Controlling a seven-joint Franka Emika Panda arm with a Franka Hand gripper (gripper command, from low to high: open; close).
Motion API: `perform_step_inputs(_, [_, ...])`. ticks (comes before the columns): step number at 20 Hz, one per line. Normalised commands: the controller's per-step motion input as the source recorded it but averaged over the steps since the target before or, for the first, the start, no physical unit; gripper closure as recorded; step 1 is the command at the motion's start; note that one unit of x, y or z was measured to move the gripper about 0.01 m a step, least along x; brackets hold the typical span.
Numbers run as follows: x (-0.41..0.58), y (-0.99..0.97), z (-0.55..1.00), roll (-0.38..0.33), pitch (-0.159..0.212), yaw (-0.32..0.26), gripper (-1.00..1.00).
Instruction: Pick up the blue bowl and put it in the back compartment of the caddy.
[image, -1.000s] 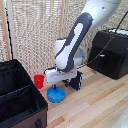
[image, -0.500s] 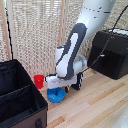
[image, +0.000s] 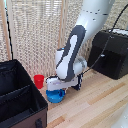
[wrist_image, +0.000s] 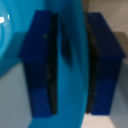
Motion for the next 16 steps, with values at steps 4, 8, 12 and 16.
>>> perform_step_inputs(4, [0.051,0.05,0.8,0.021,0.035,-0.056,1.0])
perform_step_inputs(8, [0.227,0.03,1.0,0.005,0.048,-0.018,1.0])
perform_step_inputs(12, [0.336,0.02,1.0,0.0,0.081,0.0,1.0])
perform_step_inputs(16, [0.306,0.04,0.99,0.0,0.101,0.0,1.0])
